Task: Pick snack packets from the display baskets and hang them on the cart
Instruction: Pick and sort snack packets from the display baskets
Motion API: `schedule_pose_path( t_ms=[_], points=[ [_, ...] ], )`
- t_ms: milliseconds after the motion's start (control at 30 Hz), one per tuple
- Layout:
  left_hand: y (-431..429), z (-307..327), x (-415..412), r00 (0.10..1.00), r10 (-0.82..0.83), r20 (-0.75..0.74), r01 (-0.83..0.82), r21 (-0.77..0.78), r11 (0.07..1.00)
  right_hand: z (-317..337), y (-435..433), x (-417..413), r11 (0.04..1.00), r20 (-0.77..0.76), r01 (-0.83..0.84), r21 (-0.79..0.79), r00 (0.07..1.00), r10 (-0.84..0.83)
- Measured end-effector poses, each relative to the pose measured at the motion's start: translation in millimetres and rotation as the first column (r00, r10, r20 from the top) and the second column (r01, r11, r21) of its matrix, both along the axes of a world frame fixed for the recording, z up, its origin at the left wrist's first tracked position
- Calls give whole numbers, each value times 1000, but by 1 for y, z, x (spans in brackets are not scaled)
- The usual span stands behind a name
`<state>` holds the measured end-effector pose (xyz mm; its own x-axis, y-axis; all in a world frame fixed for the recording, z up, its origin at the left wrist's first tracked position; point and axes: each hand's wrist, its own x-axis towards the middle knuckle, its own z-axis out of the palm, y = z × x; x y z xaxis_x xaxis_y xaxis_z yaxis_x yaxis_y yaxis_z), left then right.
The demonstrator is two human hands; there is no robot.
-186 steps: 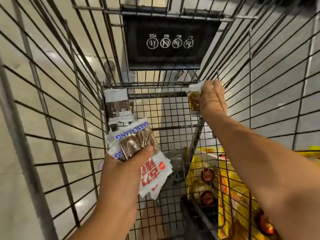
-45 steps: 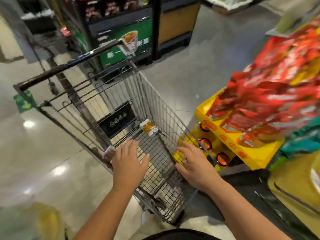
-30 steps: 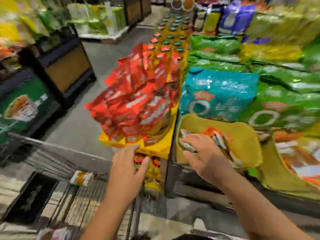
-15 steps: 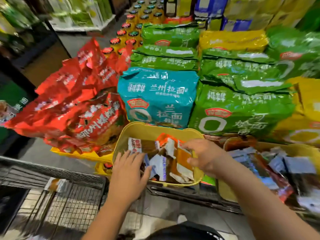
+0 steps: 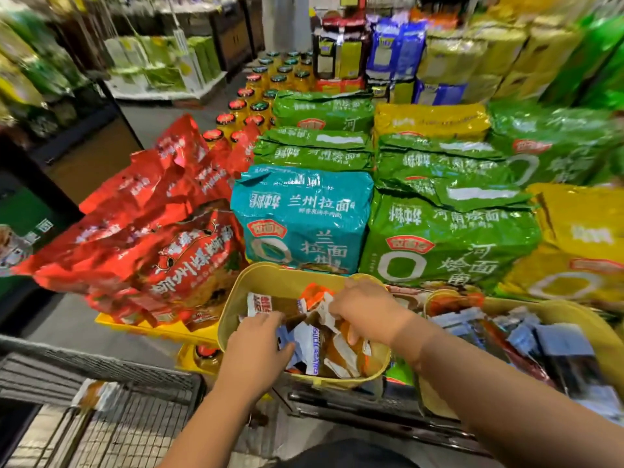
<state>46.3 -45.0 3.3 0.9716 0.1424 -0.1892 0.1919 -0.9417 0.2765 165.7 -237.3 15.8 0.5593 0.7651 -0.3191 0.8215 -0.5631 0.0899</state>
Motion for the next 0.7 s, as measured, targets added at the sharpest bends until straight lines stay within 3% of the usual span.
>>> schedule_pose_path(
  t_ms=[67,133,200,233,300,367,400,500,533,600,633,700],
  points=[
    [3,1,-1,999,-21,35,21,-11,1000,12,-2,2,999,15,39,30,999,-39],
    [8,3,-1,993,-51,107,63,-114,992,30,-8,0,959,-112,207,192,976,-189],
    [13,9,1,979,-80,189,134,-291,947,47,-17,-7,769,-348,442,462,888,-302],
    [13,14,2,979,-65,192,142,-425,894,50,-20,-12,622,-468,559,549,822,-325],
    [10,24,6,992,-16,123,102,-737,668,53,-17,-23,415,-686,741,528,660,-306],
    [9,26,13,997,22,69,51,-884,464,47,-8,-32,362,-803,818,447,546,-241],
    [12,23,16,996,55,66,38,-911,410,44,-5,-35,353,-825,828,435,524,-211],
    [33,18,18,985,152,79,18,-930,368,39,-12,-35,300,-811,827,476,545,-213],
    [41,16,18,979,195,57,-7,-950,313,35,-18,-32,342,-745,801,492,590,-310],
    [54,16,17,954,299,-38,-84,-986,145,27,-25,-28,638,-481,671,378,731,-484],
    [59,18,15,944,321,-75,-109,-990,89,22,-22,-27,791,-352,568,227,805,-477],
    [65,17,12,939,327,-102,-123,-991,46,9,-7,-30,928,-259,369,-41,893,-367]
  ],
)
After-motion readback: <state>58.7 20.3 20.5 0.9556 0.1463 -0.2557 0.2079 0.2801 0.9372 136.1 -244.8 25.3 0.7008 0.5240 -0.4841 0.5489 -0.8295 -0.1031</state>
